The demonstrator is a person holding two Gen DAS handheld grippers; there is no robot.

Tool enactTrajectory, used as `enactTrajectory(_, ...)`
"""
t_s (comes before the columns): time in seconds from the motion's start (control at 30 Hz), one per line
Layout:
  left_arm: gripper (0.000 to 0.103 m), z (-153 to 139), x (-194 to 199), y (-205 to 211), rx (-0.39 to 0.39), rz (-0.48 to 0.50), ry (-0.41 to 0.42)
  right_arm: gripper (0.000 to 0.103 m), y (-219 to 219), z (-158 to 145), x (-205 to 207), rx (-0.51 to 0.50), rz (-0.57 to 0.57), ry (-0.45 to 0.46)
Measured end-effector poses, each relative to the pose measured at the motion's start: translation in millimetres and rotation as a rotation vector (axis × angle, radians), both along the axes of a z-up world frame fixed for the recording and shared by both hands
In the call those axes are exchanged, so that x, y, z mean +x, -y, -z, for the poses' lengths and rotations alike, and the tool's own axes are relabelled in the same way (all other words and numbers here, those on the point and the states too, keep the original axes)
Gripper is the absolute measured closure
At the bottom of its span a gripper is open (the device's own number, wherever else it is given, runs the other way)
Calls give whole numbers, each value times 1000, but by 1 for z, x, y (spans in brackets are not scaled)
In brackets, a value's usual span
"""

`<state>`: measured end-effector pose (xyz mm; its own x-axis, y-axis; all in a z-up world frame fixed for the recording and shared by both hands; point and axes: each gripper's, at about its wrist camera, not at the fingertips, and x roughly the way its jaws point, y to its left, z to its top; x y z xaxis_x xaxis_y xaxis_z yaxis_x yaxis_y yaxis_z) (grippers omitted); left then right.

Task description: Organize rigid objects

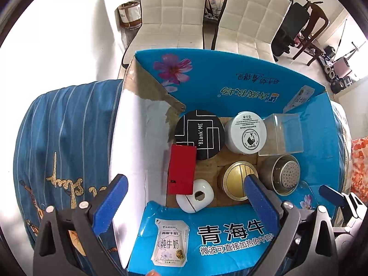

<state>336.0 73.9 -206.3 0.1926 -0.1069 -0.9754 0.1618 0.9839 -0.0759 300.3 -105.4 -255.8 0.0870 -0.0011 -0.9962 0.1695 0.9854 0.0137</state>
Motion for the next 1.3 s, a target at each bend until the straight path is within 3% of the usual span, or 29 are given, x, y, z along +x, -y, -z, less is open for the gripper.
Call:
enactTrajectory(0.07, 0, 0, -2, 1, 2, 2, -2, 0, 5, -2, 1, 0, 21, 12)
enactTrajectory(0.33, 0, -1, -1, 17, 20, -3, 12, 0, 22, 7, 2, -3, 54, 10)
enactTrajectory(0.5, 0, -32, -15, 19, 15, -1, 78, 0, 25, -2, -6, 30, 53, 19)
enactTrajectory(0.73, 0, -121, -73, 23, -16, -10, 213, 0, 26, -90, -41, 34, 34, 174)
enactTrajectory(1.0, 0, -211, -144, 25, -27, 0, 328, 0, 21, -205, -121, 12, -23, 344)
enactTrajectory(1.3, 0, -276, -198, 12, -45, -26, 405, 0, 18, -286, -192, 47, -28, 422)
